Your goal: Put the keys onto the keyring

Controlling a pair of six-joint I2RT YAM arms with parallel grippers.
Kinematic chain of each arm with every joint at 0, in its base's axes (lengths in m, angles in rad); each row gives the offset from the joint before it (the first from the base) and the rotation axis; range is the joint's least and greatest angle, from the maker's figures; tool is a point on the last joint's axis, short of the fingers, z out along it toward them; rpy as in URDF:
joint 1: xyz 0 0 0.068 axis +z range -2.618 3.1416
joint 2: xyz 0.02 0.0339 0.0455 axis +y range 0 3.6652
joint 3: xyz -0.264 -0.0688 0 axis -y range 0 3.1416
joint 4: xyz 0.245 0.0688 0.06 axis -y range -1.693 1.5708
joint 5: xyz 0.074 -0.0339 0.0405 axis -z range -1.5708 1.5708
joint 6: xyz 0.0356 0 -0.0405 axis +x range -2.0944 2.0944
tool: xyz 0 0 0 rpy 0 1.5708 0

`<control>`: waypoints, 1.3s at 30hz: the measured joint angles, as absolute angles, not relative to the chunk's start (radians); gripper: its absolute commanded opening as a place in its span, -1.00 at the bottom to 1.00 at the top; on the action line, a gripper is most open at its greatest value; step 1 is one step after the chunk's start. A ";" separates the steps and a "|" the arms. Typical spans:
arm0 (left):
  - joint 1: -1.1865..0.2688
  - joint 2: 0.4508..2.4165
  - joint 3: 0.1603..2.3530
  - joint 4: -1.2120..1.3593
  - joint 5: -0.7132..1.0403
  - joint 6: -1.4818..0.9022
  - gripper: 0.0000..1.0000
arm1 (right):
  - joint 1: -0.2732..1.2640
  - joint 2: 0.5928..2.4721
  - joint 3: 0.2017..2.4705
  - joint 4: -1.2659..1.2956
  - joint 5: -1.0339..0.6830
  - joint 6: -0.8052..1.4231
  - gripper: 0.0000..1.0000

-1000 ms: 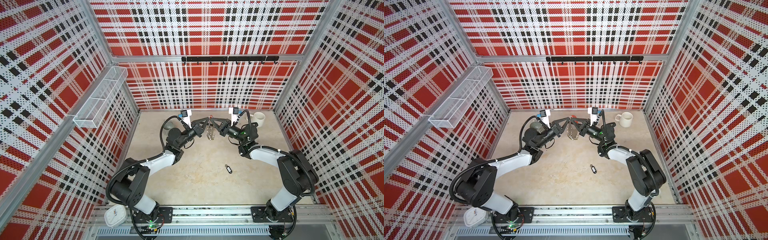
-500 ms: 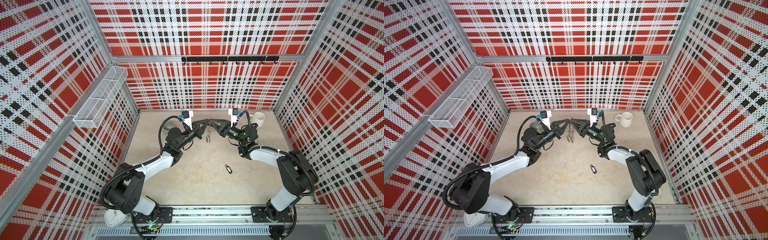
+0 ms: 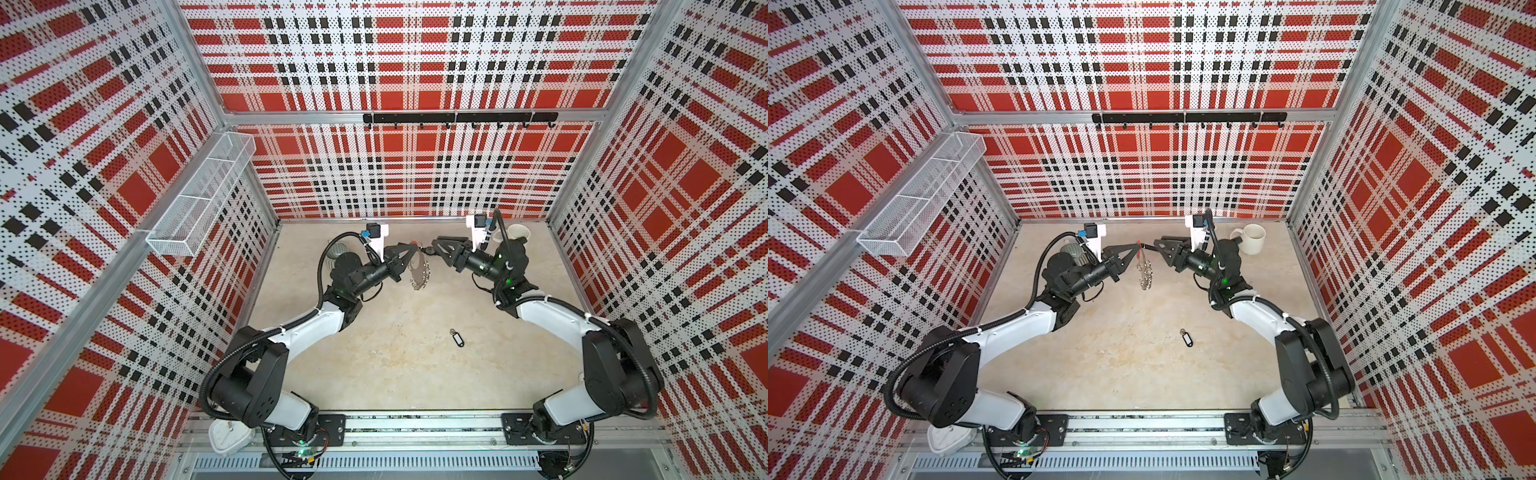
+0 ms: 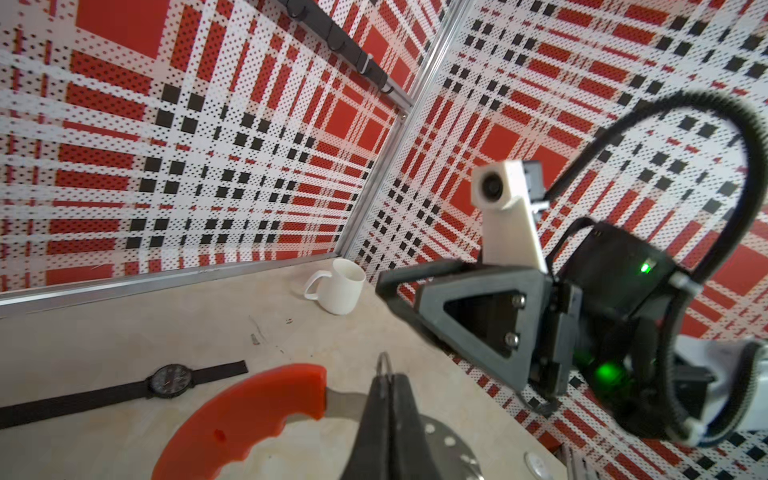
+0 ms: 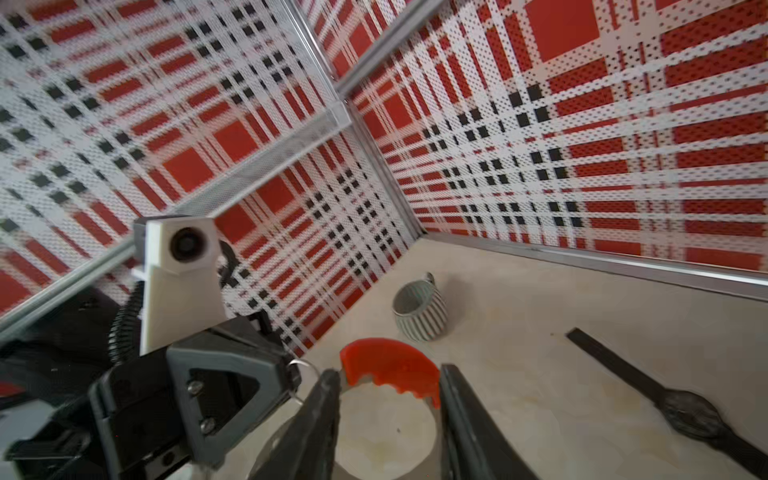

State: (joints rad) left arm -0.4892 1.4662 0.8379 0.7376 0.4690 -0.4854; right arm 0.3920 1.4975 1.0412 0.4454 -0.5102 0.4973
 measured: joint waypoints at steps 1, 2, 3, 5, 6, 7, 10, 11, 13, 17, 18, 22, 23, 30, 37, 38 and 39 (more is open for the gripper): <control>-0.489 1.465 0.844 0.718 0.472 -0.466 -1.00 | 0.392 1.492 1.070 0.381 -0.478 0.454 -0.29; -0.489 1.464 0.851 0.703 0.479 -0.453 -1.00 | 0.392 1.486 1.083 0.339 -0.456 0.425 -0.27; -0.487 1.464 0.860 0.688 0.492 -0.439 -1.00 | 0.392 1.478 1.090 0.297 -0.437 0.395 -0.24; -0.479 1.464 0.881 0.658 0.527 -0.411 -1.00 | 0.390 1.473 1.102 0.224 -0.438 0.344 -0.23; -0.473 1.465 0.896 0.648 0.559 -0.400 -1.00 | 0.385 1.474 1.111 0.189 -0.457 0.321 -0.23; -0.465 1.466 0.912 0.639 0.587 -0.393 -1.00 | 0.382 1.475 1.120 0.159 -0.484 0.301 -0.24; -0.431 1.483 0.978 0.627 0.691 -0.392 -1.00 | 0.375 1.479 1.147 0.107 -0.582 0.261 -0.30; -0.421 1.491 0.999 0.627 0.724 -0.397 -1.00 | 0.374 1.481 1.154 0.103 -0.617 0.252 -0.32; -0.408 1.508 1.031 0.624 0.772 -0.405 -1.00 | 0.374 1.481 1.156 0.104 -0.672 0.248 -0.34; -0.398 1.524 1.043 0.593 0.814 -0.408 -1.00 | 0.374 1.481 1.145 0.135 -0.751 0.260 -0.37; -0.398 1.526 1.043 0.580 0.821 -0.405 -1.00 | 0.374 1.481 1.141 0.149 -0.764 0.266 -0.37; -0.398 1.528 1.047 0.513 0.826 -0.369 -1.00 | 0.374 1.481 1.135 0.177 -0.793 0.287 -0.39; -0.398 1.528 1.052 0.493 0.825 -0.358 -1.00 | 0.374 1.481 1.135 0.187 -0.799 0.293 -0.41; -0.402 1.528 1.056 0.440 0.822 -0.323 -1.00 | 0.375 1.499 1.136 0.262 -0.842 0.339 -0.48; -0.415 1.527 1.057 0.419 0.823 -0.313 -1.00 | 0.379 1.539 1.136 0.276 -0.860 0.354 -0.48; -0.416 1.528 1.058 0.417 0.823 -0.313 -1.00 | 0.380 1.540 1.136 0.276 -0.860 0.354 -0.48; -0.416 1.528 1.060 0.415 0.824 -0.313 -1.00 | 0.380 1.540 1.136 0.278 -0.860 0.355 -0.48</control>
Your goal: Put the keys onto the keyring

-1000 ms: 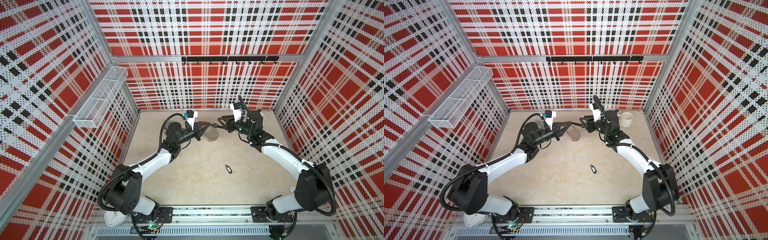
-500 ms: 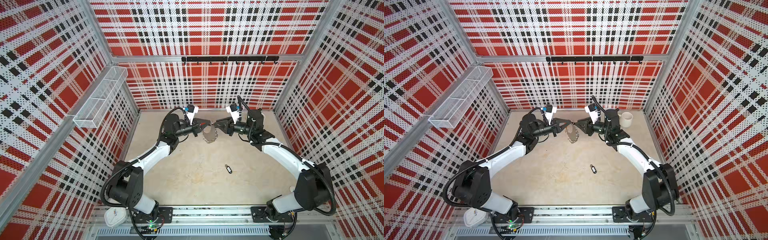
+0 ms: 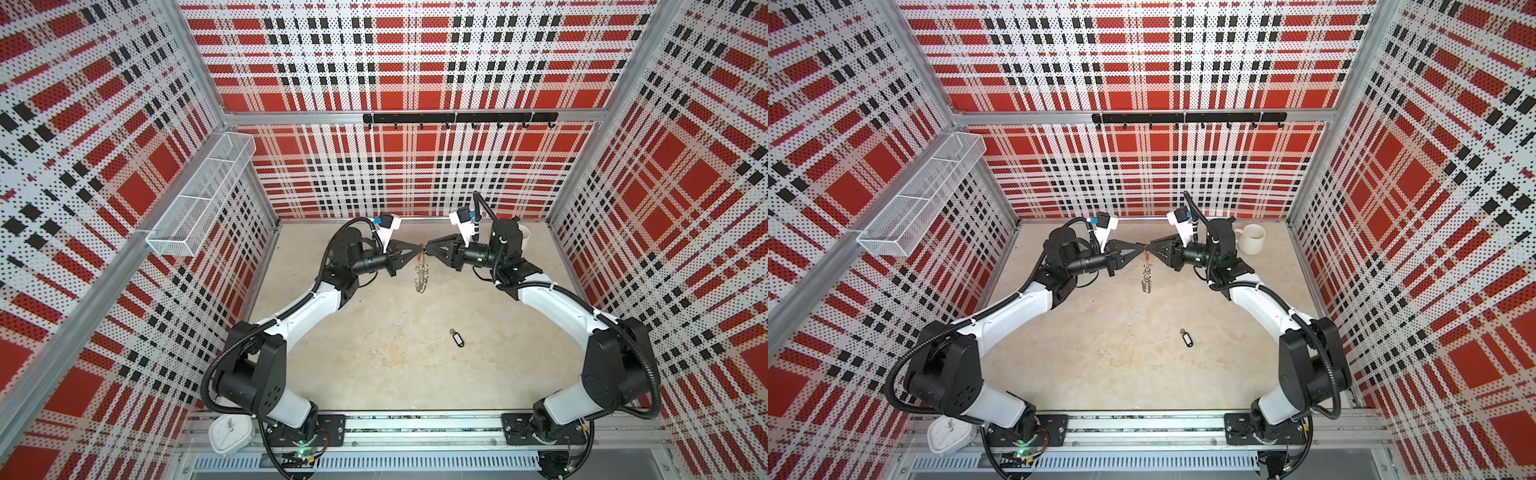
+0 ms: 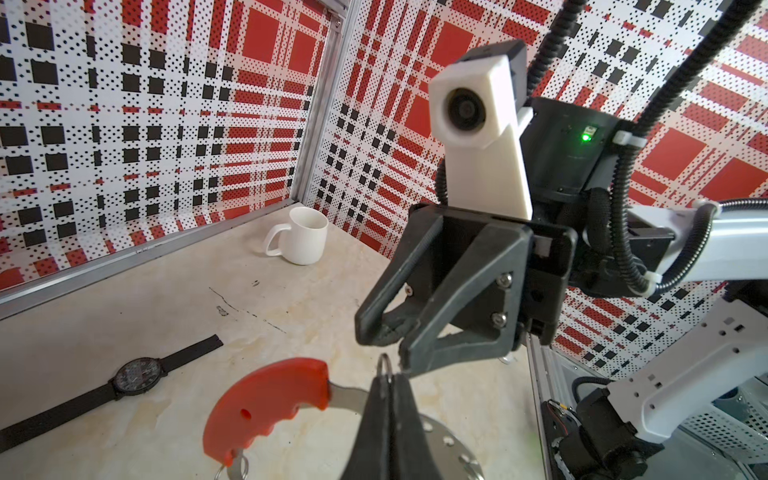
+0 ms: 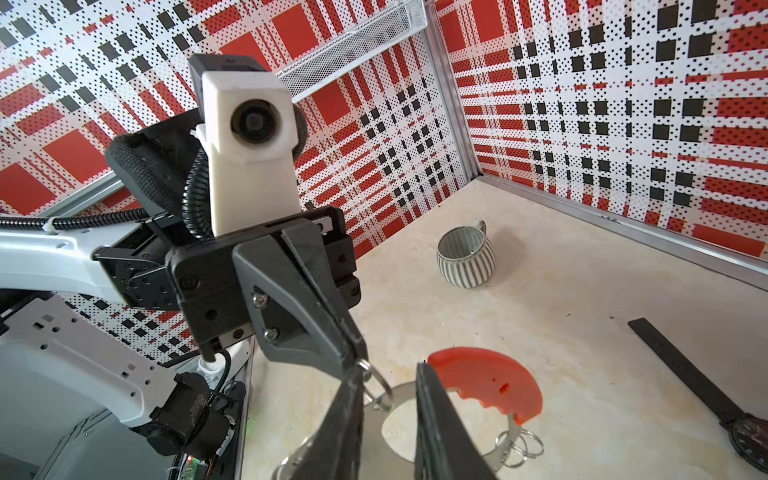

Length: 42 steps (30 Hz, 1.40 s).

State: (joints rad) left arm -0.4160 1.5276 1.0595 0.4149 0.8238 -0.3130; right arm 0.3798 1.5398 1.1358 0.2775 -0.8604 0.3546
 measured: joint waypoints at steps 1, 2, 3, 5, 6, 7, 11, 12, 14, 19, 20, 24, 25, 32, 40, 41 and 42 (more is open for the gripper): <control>-0.417 1.528 1.065 0.411 0.824 -0.313 -1.00 | 0.381 1.540 1.136 0.283 -0.860 0.355 -0.48; -0.418 1.528 1.072 0.409 0.824 -0.313 -1.00 | 0.381 1.540 1.136 0.286 -0.860 0.354 -0.48; -0.419 1.528 1.077 0.410 0.824 -0.313 -1.00 | 0.381 1.540 1.136 0.287 -0.860 0.354 -0.48; -0.421 1.528 1.087 0.410 0.824 -0.313 -1.00 | 0.381 1.540 1.136 0.290 -0.861 0.354 -0.48; -0.422 1.528 1.089 0.410 0.824 -0.313 -1.00 | 0.381 1.540 1.136 0.293 -0.861 0.355 -0.47; -0.423 1.528 1.089 0.410 0.824 -0.312 -1.00 | 0.381 1.540 1.136 0.297 -0.863 0.356 -0.47; -0.425 1.529 1.089 0.406 0.823 -0.312 -1.00 | 0.381 1.540 1.132 0.315 -0.870 0.362 -0.43; -0.425 1.529 1.089 0.406 0.823 -0.312 -1.00 | 0.381 1.540 1.130 0.319 -0.872 0.364 -0.45; -0.427 1.529 1.089 0.406 0.823 -0.312 -1.00 | 0.381 1.540 1.124 0.328 -0.876 0.371 -0.50; -0.428 1.529 1.089 0.403 0.822 -0.312 -1.00 | 0.382 1.543 1.114 0.361 -0.887 0.391 -0.71; -0.428 1.529 1.089 0.402 0.819 -0.313 -1.00 | 0.382 1.543 1.112 0.364 -0.888 0.397 -0.74; -0.426 1.529 1.089 0.402 0.803 -0.312 -1.00 | 0.382 1.544 1.101 0.388 -0.893 0.411 -0.87; -0.425 1.530 1.089 0.401 0.801 -0.312 -1.00 | 0.382 1.544 1.097 0.395 -0.894 0.413 -0.92; -0.423 1.530 1.089 0.387 0.794 -0.310 -1.00 | 0.386 1.544 1.075 0.434 -0.886 0.423 -1.00; -0.424 1.530 1.089 0.381 0.778 -0.314 -0.46 | 0.397 1.543 1.040 0.501 -0.847 0.439 -1.00; -0.423 1.530 1.089 0.385 0.775 -0.321 -0.35 | 0.401 1.542 1.030 0.513 -0.831 0.440 -1.00; -0.420 1.530 1.089 0.398 0.774 -0.340 -0.30 | 0.405 1.542 1.019 0.524 -0.817 0.440 -1.00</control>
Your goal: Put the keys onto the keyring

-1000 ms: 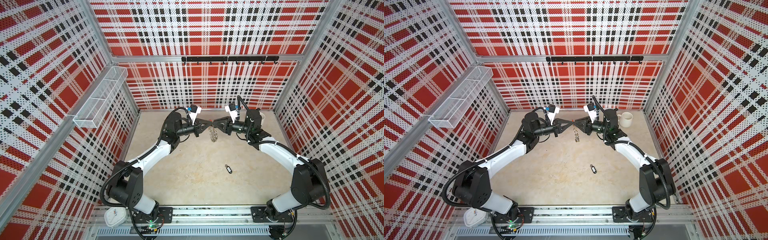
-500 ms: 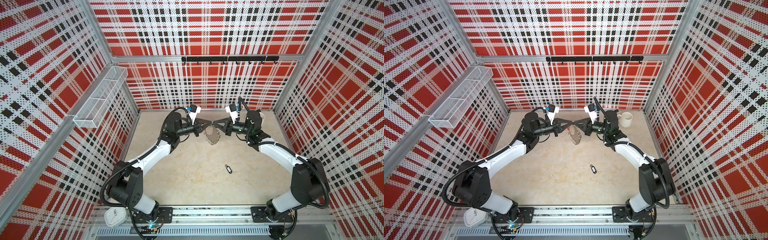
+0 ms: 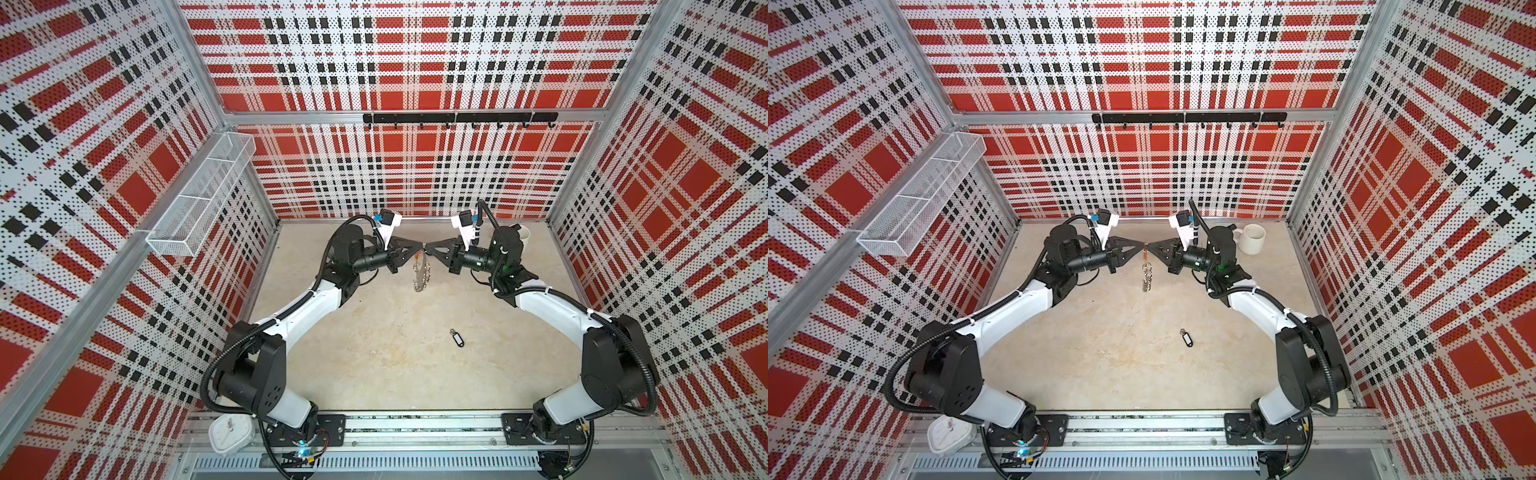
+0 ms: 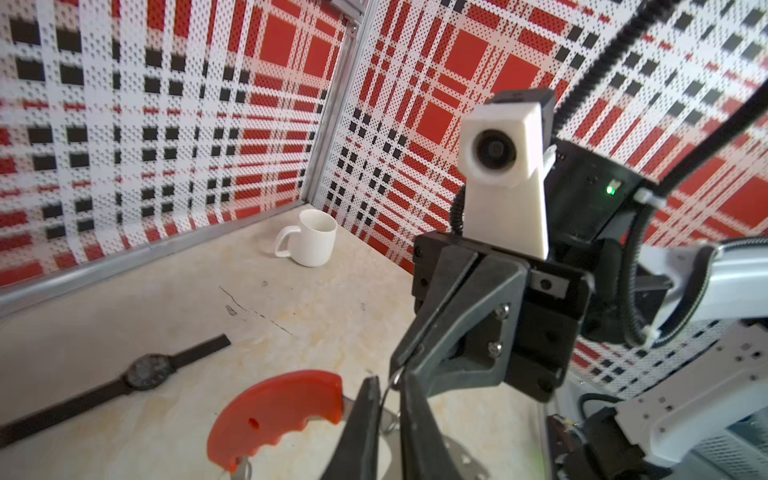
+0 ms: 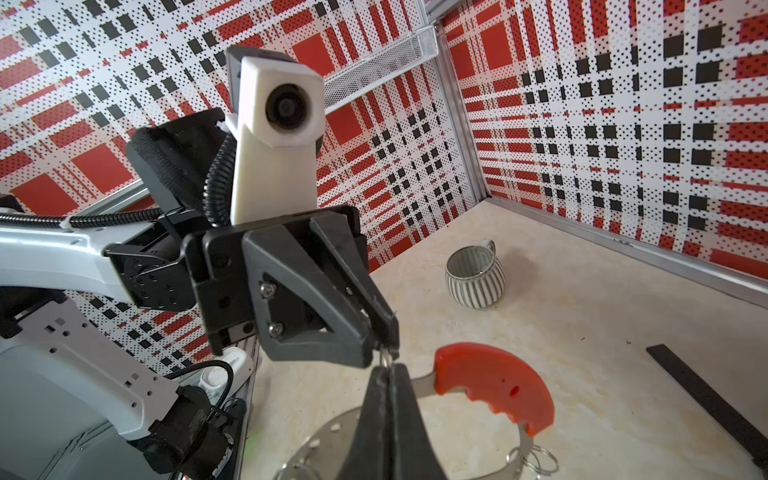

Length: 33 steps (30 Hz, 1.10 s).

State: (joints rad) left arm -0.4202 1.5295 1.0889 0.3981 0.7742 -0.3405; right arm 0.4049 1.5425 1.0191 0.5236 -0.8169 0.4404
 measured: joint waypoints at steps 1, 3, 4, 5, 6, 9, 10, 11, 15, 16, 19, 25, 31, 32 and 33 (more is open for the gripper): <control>-0.415 1.530 1.086 0.418 0.771 -0.356 -0.28 | 0.408 1.542 1.008 0.533 -0.807 0.440 -1.00; -0.402 1.525 1.056 0.498 0.767 -0.421 -0.26 | 0.411 1.542 0.977 0.564 -0.776 0.447 -1.00; -0.391 1.520 1.030 0.548 0.765 -0.449 -0.26 | 0.411 1.542 0.963 0.582 -0.768 0.453 -1.00; -0.379 1.517 0.998 0.605 0.763 -0.498 -0.26 | 0.412 1.542 0.950 0.605 -0.758 0.462 -1.00; -0.369 1.514 0.966 0.664 0.760 -0.532 -0.26 | 0.412 1.542 0.937 0.637 -0.746 0.473 -1.00; -0.353 1.520 0.913 0.787 0.753 -0.634 -0.26 | 0.412 1.542 0.905 0.741 -0.727 0.522 -1.00; -0.355 1.525 0.911 0.810 0.752 -0.653 -0.26 | 0.412 1.543 0.901 0.768 -0.722 0.540 -1.00; -0.361 1.530 0.912 0.839 0.752 -0.672 -0.25 | 0.412 1.543 0.899 0.800 -0.720 0.558 -1.00; -0.394 1.541 0.912 0.909 0.749 -0.705 -0.25 | 0.412 1.550 0.899 0.928 -0.717 0.629 -1.00; -0.401 1.543 0.913 0.917 0.750 -0.709 -0.25 | 0.412 1.553 0.899 0.950 -0.717 0.642 -1.00; -0.417 1.557 0.921 0.935 0.752 -0.719 -0.25 | 0.412 1.562 0.899 0.998 -0.720 0.674 -1.00; -0.422 1.573 0.928 0.950 0.757 -0.734 -0.31 | 0.412 1.572 0.899 1.050 -0.725 0.715 -1.00; -0.403 1.579 0.937 0.974 0.775 -0.764 -0.35 | 0.412 1.575 0.899 1.068 -0.736 0.729 -1.00; -0.395 1.579 0.937 0.979 0.778 -0.767 -0.34 | 0.412 1.575 0.899 1.068 -0.737 0.728 -1.00; -0.386 1.579 0.937 0.980 0.779 -0.770 -0.34 | 0.412 1.575 0.899 1.068 -0.739 0.728 -1.00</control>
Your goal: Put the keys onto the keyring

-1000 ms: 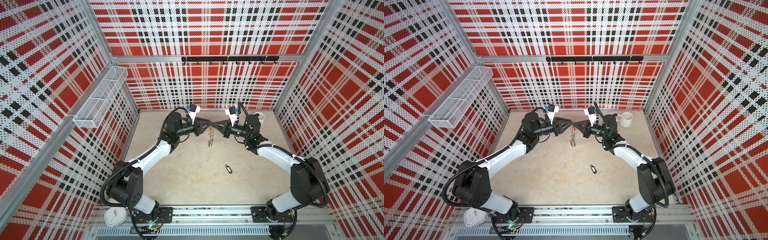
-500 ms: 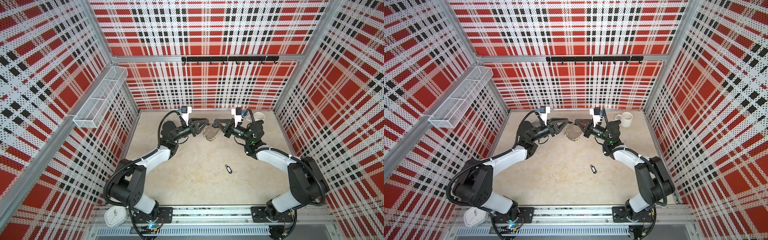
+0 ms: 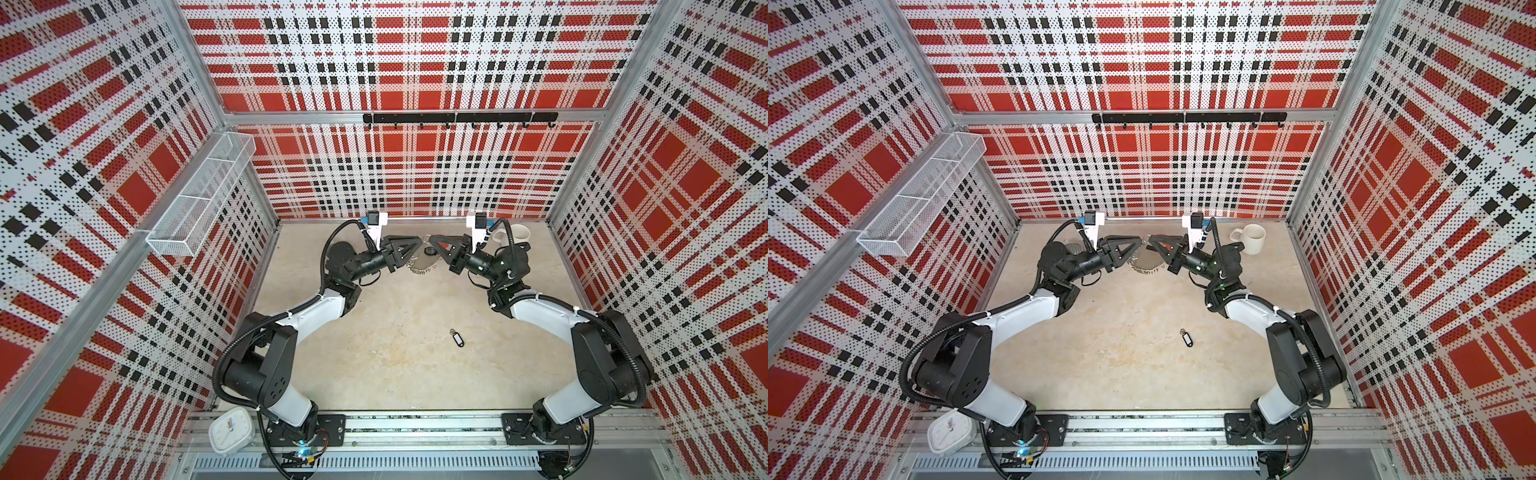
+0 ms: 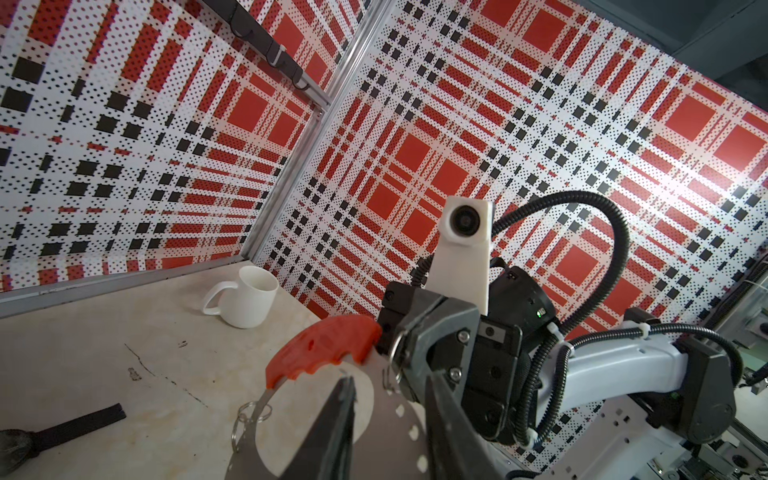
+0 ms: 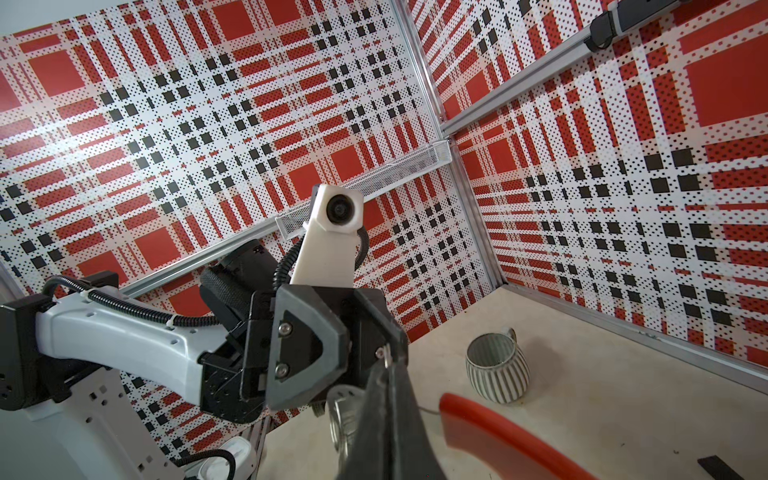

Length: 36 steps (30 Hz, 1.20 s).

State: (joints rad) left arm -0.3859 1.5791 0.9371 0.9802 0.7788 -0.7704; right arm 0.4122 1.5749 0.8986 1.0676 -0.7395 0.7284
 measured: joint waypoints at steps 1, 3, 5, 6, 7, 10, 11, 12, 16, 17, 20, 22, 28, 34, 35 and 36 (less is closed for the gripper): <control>-0.378 1.579 0.937 0.981 0.779 -0.772 -0.34 | 0.412 1.575 0.899 1.068 -0.741 0.728 -1.00; -0.364 1.576 0.935 0.981 0.779 -0.776 -0.34 | 0.412 1.576 0.899 1.068 -0.744 0.728 -1.00; -0.356 1.573 0.932 0.982 0.778 -0.778 -0.35 | 0.412 1.580 0.899 1.068 -0.748 0.730 -1.00; -0.355 1.572 0.931 0.982 0.778 -0.778 -0.35 | 0.412 1.584 0.899 1.069 -0.749 0.733 -1.00; -0.356 1.572 0.931 0.983 0.778 -0.778 -0.35 | 0.412 1.590 0.899 1.073 -0.752 0.738 -1.00; -0.375 1.573 0.931 0.986 0.778 -0.777 -0.37 | 0.412 1.611 0.901 1.087 -0.759 0.756 -1.00; -0.384 1.573 0.931 0.987 0.778 -0.777 -0.39 | 0.412 1.618 0.902 1.093 -0.762 0.763 -1.00; -0.393 1.575 0.932 0.988 0.778 -0.777 -0.41 | 0.413 1.622 0.902 1.097 -0.764 0.769 -1.00; -0.427 1.594 0.938 0.994 0.782 -0.777 -0.55 | 0.413 1.625 0.902 1.116 -0.767 0.791 -1.00; -0.433 1.600 0.940 0.995 0.783 -0.777 -0.57 | 0.413 1.625 0.902 1.121 -0.767 0.796 -1.00; -0.439 1.610 0.942 0.999 0.785 -0.778 -0.61 | 0.413 1.625 0.902 1.123 -0.767 0.804 -1.00; -0.439 1.611 0.947 0.999 0.786 -0.778 -0.64 | 0.413 1.625 0.902 1.126 -0.768 0.808 -1.00; -0.439 1.611 0.957 1.007 0.788 -0.786 -0.79 | 0.413 1.625 0.902 1.152 -0.780 0.822 -1.00; -0.437 1.611 0.957 1.017 0.797 -0.796 -0.58 | 0.414 1.625 0.902 1.170 -0.784 0.836 -1.00; -0.433 1.611 0.957 1.024 0.803 -0.801 -0.53 | 0.414 1.625 0.902 1.171 -0.783 0.837 -1.00; -0.432 1.611 0.957 1.030 0.807 -0.810 -0.48 | 0.414 1.625 0.902 1.171 -0.781 0.838 -1.00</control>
State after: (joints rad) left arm -0.4316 1.6108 0.9569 1.0302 0.8066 -0.8104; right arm 0.4141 1.6253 0.9024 1.1706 -0.7815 0.8375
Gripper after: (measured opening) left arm 0.218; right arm 0.050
